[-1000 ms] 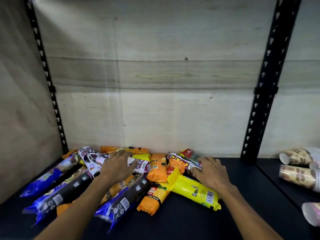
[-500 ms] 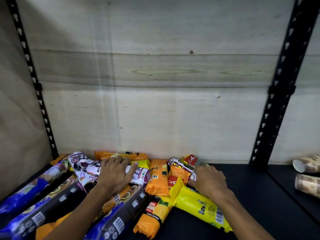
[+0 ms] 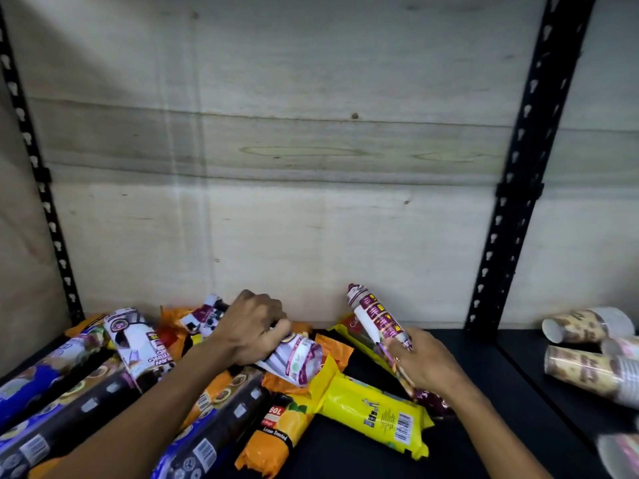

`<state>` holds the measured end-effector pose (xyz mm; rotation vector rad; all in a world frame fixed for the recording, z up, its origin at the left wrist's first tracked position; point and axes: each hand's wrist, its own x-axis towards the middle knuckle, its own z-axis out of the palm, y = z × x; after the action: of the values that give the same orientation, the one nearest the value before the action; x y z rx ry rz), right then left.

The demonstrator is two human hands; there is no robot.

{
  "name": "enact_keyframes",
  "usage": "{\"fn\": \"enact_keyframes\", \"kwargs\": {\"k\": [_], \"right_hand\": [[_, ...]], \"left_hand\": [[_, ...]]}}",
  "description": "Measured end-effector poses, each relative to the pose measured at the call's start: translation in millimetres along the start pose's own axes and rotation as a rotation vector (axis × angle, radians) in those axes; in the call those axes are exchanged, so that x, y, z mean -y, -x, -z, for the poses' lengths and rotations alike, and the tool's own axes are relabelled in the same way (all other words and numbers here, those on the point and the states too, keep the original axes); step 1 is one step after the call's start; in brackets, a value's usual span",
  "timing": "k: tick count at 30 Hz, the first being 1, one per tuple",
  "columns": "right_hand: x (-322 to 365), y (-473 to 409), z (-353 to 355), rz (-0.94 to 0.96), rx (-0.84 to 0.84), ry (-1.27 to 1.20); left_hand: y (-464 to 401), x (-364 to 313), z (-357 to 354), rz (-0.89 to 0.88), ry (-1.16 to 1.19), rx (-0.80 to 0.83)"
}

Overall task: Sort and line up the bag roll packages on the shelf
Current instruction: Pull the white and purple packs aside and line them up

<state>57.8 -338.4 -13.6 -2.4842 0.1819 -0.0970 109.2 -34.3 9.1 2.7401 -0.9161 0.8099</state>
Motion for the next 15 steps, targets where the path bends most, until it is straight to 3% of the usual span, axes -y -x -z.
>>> {"fn": "enact_keyframes", "kwargs": {"k": [11,15], "right_hand": [[-61.2,16.0,42.9,-0.196,-0.036,-0.288],[-89.7,16.0,55.4,-0.196,-0.051,-0.190]], "left_hand": [[-58.5,-142.3,-18.4,-0.293,0.185,0.211],[-82.9,-193.9,-29.2,-0.402,0.192,0.223]]}}
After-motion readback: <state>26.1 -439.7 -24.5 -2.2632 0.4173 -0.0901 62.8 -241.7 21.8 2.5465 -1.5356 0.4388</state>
